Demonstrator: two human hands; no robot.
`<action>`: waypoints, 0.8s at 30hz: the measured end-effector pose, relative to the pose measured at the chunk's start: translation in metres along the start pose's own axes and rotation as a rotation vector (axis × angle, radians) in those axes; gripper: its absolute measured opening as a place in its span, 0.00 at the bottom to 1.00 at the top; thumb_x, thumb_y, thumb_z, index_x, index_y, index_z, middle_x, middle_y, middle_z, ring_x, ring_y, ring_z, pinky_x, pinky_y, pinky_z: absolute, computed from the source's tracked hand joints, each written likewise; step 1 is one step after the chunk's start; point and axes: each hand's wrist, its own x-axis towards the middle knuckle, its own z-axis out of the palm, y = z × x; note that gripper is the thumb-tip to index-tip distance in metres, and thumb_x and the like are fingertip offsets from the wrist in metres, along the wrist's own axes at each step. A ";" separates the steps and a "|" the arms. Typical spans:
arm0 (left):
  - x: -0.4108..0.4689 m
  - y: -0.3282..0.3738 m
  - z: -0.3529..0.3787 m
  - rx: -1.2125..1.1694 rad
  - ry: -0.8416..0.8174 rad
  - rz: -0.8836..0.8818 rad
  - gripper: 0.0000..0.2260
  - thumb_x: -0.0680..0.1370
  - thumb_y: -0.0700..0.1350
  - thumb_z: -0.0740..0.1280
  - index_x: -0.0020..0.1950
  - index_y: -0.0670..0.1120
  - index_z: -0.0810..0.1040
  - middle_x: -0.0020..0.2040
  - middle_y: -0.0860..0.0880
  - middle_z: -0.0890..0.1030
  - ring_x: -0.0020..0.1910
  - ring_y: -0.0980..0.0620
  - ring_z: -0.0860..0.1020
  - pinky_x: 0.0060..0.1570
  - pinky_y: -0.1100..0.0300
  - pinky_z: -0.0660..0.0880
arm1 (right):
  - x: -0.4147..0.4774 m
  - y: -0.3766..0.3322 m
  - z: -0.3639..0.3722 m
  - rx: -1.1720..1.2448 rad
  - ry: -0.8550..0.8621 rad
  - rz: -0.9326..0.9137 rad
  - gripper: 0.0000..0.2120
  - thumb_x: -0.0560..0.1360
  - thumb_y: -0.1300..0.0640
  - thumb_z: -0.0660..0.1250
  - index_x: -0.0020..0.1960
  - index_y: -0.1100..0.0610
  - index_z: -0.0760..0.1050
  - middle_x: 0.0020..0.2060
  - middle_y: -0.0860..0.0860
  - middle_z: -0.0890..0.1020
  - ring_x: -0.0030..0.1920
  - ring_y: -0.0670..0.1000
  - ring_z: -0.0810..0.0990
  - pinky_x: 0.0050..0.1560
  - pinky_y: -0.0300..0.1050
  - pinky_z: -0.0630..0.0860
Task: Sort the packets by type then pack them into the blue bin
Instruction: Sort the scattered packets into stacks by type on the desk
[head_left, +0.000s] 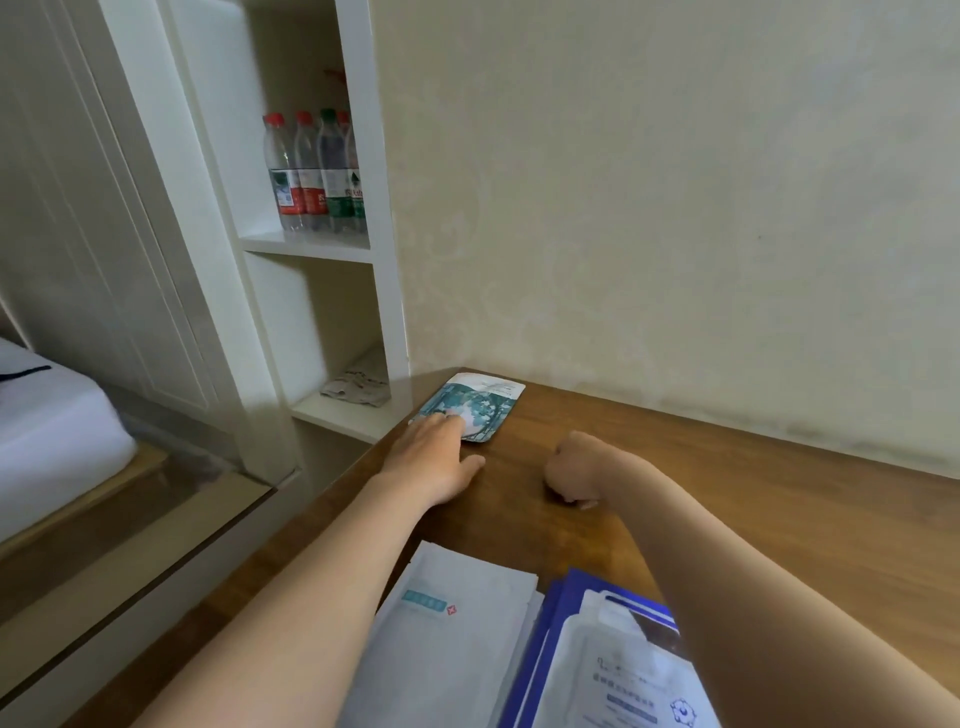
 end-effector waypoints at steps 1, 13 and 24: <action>0.005 0.003 0.002 0.000 -0.007 0.002 0.28 0.82 0.59 0.65 0.78 0.49 0.65 0.78 0.47 0.67 0.76 0.45 0.65 0.73 0.47 0.67 | 0.001 -0.001 -0.002 -0.008 -0.029 0.001 0.14 0.82 0.60 0.55 0.63 0.64 0.73 0.55 0.59 0.79 0.41 0.53 0.79 0.41 0.43 0.79; 0.025 0.026 0.007 0.328 -0.002 0.066 0.17 0.85 0.39 0.53 0.73 0.45 0.67 0.69 0.37 0.74 0.66 0.35 0.74 0.61 0.44 0.74 | 0.005 -0.014 -0.003 -0.107 -0.083 0.024 0.12 0.84 0.59 0.54 0.45 0.61 0.71 0.40 0.56 0.75 0.37 0.51 0.74 0.45 0.42 0.75; 0.012 0.021 0.001 0.244 -0.002 0.073 0.19 0.84 0.38 0.55 0.76 0.46 0.63 0.71 0.37 0.73 0.66 0.36 0.74 0.59 0.44 0.73 | 0.004 -0.011 -0.003 -0.114 -0.089 -0.003 0.10 0.84 0.59 0.54 0.53 0.63 0.72 0.41 0.56 0.75 0.40 0.52 0.76 0.46 0.43 0.76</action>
